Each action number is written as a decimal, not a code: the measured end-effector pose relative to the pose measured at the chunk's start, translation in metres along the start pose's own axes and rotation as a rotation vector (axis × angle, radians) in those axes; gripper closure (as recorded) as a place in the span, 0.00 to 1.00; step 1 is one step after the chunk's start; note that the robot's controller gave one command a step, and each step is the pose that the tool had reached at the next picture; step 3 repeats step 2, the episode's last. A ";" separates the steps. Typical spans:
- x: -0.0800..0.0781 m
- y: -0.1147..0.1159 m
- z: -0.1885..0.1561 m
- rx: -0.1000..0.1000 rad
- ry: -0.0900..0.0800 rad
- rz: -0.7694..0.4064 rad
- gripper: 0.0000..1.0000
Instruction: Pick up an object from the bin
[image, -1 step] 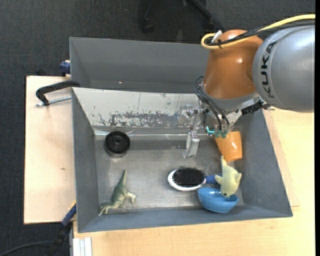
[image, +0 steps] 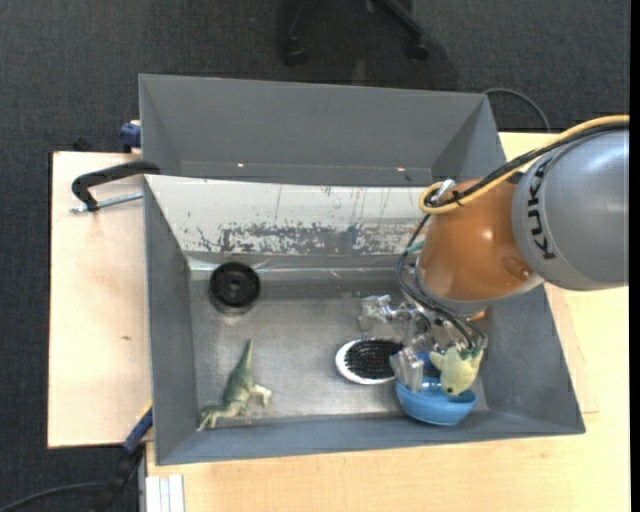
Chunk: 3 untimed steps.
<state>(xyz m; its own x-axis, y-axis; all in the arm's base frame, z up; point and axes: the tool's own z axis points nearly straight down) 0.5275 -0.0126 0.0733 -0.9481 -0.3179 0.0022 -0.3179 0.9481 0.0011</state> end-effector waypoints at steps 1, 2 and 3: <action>-0.002 -0.001 -0.002 0.003 -0.008 0.001 1.00; -0.027 -0.006 -0.163 0.006 -0.013 -0.413 1.00; -0.027 -0.006 -0.163 0.006 -0.013 -0.413 1.00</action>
Offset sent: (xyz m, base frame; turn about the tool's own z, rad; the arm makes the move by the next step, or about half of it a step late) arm 0.0000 0.0000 0.0000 0.0000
